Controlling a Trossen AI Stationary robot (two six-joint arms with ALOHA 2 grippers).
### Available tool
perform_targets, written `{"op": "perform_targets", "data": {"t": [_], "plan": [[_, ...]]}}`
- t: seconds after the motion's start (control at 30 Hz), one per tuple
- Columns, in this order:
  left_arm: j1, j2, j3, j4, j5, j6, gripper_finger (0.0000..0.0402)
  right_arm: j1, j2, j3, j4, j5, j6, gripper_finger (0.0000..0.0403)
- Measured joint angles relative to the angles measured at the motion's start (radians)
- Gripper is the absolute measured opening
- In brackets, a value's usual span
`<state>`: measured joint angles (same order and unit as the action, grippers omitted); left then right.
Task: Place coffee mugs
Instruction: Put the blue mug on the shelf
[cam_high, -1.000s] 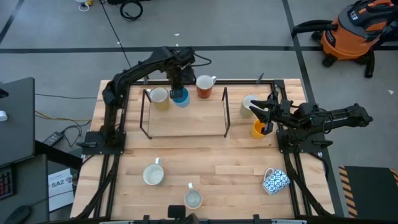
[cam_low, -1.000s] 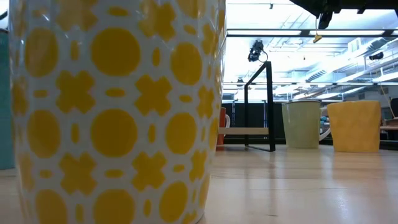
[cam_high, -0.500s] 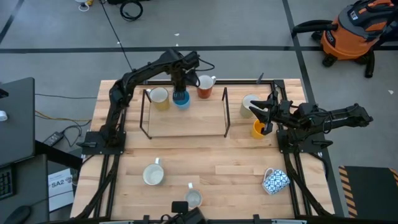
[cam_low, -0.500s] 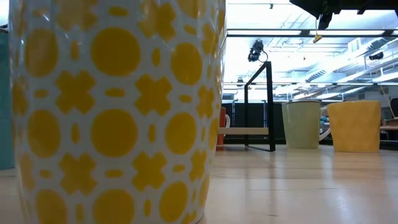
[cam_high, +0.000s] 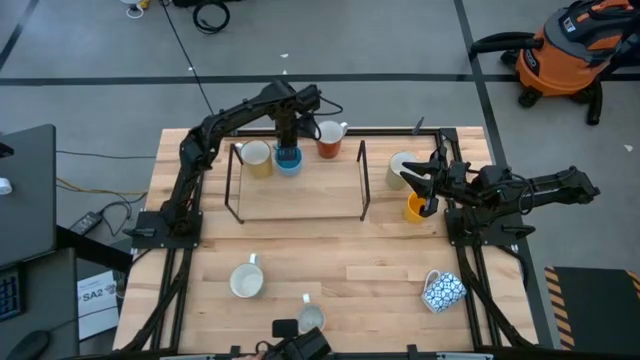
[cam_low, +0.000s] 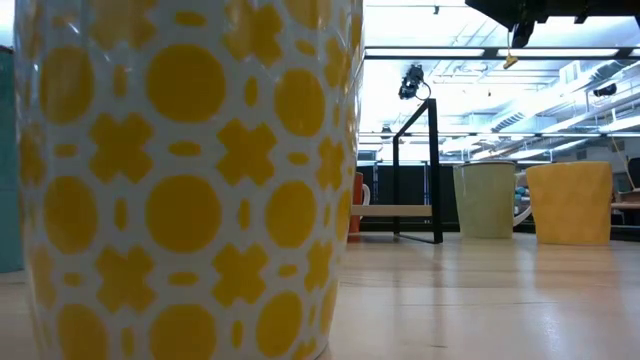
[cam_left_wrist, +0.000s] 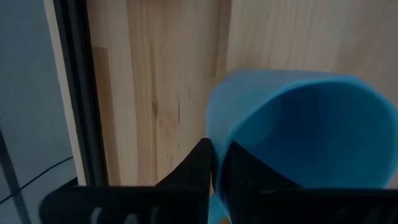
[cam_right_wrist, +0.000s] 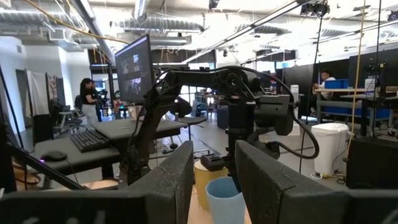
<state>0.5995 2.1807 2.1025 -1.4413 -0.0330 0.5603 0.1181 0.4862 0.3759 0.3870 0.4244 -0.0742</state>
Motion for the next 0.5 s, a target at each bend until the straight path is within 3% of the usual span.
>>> {"op": "perform_targets", "data": {"t": [0.5], "plan": [[-0.003, 0.0, 0.0, -0.008, -0.008, -0.033, 0.0042, 0.0, 0.0, 0.0, 0.0, 0.0, 0.0, 0.0125]]}}
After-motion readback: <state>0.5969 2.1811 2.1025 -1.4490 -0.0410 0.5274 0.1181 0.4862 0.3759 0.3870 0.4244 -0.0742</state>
